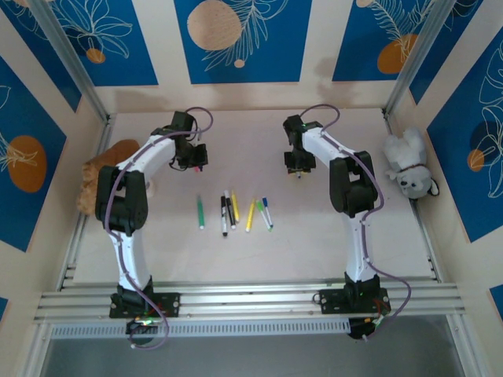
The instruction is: Open the pen caps
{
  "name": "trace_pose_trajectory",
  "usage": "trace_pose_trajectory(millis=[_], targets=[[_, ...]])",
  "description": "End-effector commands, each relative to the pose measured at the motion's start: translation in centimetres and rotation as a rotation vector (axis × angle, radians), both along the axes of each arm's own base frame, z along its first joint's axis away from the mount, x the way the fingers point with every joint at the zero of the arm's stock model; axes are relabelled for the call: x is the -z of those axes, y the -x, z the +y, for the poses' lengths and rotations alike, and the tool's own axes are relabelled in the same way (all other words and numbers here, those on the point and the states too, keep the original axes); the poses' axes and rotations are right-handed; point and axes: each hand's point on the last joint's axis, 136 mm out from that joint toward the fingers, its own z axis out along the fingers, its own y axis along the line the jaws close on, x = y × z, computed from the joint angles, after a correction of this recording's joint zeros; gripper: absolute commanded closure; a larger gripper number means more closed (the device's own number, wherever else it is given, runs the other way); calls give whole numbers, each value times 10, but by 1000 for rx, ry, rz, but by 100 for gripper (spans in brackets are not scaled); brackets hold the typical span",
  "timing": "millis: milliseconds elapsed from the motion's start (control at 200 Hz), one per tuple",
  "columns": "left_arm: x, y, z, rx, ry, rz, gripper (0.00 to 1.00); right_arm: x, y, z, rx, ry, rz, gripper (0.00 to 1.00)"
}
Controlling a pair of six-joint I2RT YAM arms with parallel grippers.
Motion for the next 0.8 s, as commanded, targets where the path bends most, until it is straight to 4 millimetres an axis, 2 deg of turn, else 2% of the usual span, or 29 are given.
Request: trace_pose_trajectory(millis=[0, 170, 355, 515, 640, 796], targets=[[-7, -3, 6, 3, 1, -9, 100, -5, 5, -1, 24, 15, -2, 68], [-7, -4, 16, 11, -47, 23, 100, -28, 18, -3, 39, 17, -46, 68], [11, -9, 45, -58, -145, 66, 100, -59, 34, 2, 41, -28, -120, 67], [26, -17, 57, -89, -194, 91, 100, -84, 41, 7, 30, -55, -175, 67], [33, -25, 63, -103, -227, 101, 100, -95, 43, 11, 17, -60, -203, 67], [39, -30, 70, -122, -271, 101, 100, -99, 45, 13, 10, -58, -210, 67]])
